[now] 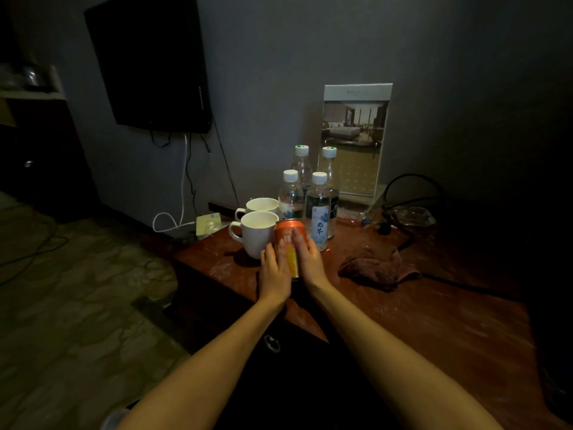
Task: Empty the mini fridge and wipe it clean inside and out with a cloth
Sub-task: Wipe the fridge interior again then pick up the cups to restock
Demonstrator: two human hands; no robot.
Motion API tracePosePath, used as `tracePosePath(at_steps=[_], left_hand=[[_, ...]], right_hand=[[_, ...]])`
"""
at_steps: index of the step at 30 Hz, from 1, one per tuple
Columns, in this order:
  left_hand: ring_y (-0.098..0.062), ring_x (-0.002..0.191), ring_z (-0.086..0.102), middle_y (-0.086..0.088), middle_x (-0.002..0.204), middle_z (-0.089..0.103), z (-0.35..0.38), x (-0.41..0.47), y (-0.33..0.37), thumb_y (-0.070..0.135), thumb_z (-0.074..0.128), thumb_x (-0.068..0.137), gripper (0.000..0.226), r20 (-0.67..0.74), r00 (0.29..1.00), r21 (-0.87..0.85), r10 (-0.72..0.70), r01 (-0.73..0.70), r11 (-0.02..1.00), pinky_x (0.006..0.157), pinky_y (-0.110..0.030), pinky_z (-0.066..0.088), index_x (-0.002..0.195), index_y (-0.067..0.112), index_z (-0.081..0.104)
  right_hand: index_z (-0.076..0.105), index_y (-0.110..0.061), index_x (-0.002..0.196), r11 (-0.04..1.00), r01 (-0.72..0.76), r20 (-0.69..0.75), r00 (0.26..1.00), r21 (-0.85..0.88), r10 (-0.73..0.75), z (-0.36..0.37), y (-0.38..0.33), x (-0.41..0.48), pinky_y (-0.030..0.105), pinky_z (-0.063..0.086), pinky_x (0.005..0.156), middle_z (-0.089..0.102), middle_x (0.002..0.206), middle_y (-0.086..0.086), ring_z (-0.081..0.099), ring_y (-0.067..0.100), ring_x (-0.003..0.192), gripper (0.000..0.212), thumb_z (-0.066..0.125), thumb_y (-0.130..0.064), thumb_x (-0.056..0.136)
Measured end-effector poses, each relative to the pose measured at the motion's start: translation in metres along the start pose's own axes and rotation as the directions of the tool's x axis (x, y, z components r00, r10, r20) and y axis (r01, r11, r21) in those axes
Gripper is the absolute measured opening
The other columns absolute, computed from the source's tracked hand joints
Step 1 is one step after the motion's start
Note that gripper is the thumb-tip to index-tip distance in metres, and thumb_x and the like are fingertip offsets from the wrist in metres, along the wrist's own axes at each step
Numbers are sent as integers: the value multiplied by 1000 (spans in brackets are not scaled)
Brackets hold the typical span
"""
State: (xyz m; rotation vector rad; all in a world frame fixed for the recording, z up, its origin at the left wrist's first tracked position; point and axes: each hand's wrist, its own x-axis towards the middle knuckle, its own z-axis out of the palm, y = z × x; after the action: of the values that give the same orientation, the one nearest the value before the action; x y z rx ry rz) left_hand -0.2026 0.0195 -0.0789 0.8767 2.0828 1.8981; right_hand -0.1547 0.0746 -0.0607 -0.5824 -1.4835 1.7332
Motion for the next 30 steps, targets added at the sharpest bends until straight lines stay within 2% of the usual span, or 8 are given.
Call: tracePosePath(at_steps=[4, 9, 12, 14, 17, 21, 26, 30], left_hand=[[-27, 125, 47, -12, 136, 46, 4, -13, 9, 42, 29, 102, 48, -4, 999, -51, -38, 37, 998, 105, -41, 39, 137, 12, 45], [-30, 126, 41, -18, 128, 45, 14, -43, 29, 30, 37, 102, 42, -94, 995, -56, 19, -25, 998, 109, -44, 31, 131, 2, 51], [-28, 126, 42, -15, 131, 44, 18, -63, 51, 30, 38, 102, 43, -85, 995, -128, 50, -60, 990, 109, -41, 32, 134, 4, 49], [-25, 128, 42, -14, 136, 44, 20, -79, 67, 29, 38, 103, 42, -70, 994, -177, 83, -94, 980, 108, -35, 33, 137, 5, 47], [-25, 131, 41, -14, 140, 45, 26, -102, 90, 28, 38, 103, 43, -54, 991, -255, 121, -131, 958, 109, -32, 32, 139, 6, 46], [-23, 131, 41, -13, 140, 45, 36, -131, 118, 27, 37, 103, 43, -17, 988, -289, 156, -154, 945, 99, -20, 29, 140, 6, 45], [-26, 133, 40, -13, 141, 44, 58, -173, 151, 28, 31, 104, 44, 69, 975, -310, 212, -181, 933, 111, -36, 31, 142, 8, 42], [-25, 133, 38, -14, 140, 46, 84, -203, 175, 20, 29, 105, 41, 104, 957, -368, 269, -214, 905, 105, -23, 25, 140, 4, 44]], right_hand=[[54, -8, 117, 1000, 0, -79, 997, 18, 1, -2, -12, -18, 9, 47, 57, 63, 91, -3, 61, 3, 76, 29, 51, -29, 98], [56, -13, 98, 998, -4, -131, 991, 62, 12, -13, -29, -46, 17, 51, 59, 65, 85, 4, 65, 6, 66, 19, 52, -31, 97], [54, -8, 106, 998, 29, -156, 988, 50, -21, -22, -47, -64, 16, 50, 56, 64, 85, 5, 66, 2, 60, 23, 50, -29, 98], [53, -6, 113, 999, 47, -159, 986, 10, -44, -30, -64, -81, 14, 50, 56, 65, 91, 8, 66, 2, 62, 28, 49, -30, 98], [54, -3, 114, 994, 75, -186, 979, -74, -87, -43, -87, -106, 12, 48, 56, 64, 87, 5, 64, 0, 63, 32, 47, -31, 99], [56, -5, 108, 984, 105, -215, 967, -144, -135, -62, -117, -141, 9, 46, 57, 62, 85, 1, 62, 2, 67, 28, 44, -30, 100], [54, 0, 123, 977, 118, -255, 953, -178, -161, -99, -154, -185, 13, 50, 63, 65, 94, 3, 64, 9, 80, 44, 44, -36, 100], [51, -5, 127, 974, 129, -324, 928, -185, -184, -130, -176, -215, 18, 52, 75, 63, 110, 9, 63, 14, 92, 46, 45, -40, 98]])
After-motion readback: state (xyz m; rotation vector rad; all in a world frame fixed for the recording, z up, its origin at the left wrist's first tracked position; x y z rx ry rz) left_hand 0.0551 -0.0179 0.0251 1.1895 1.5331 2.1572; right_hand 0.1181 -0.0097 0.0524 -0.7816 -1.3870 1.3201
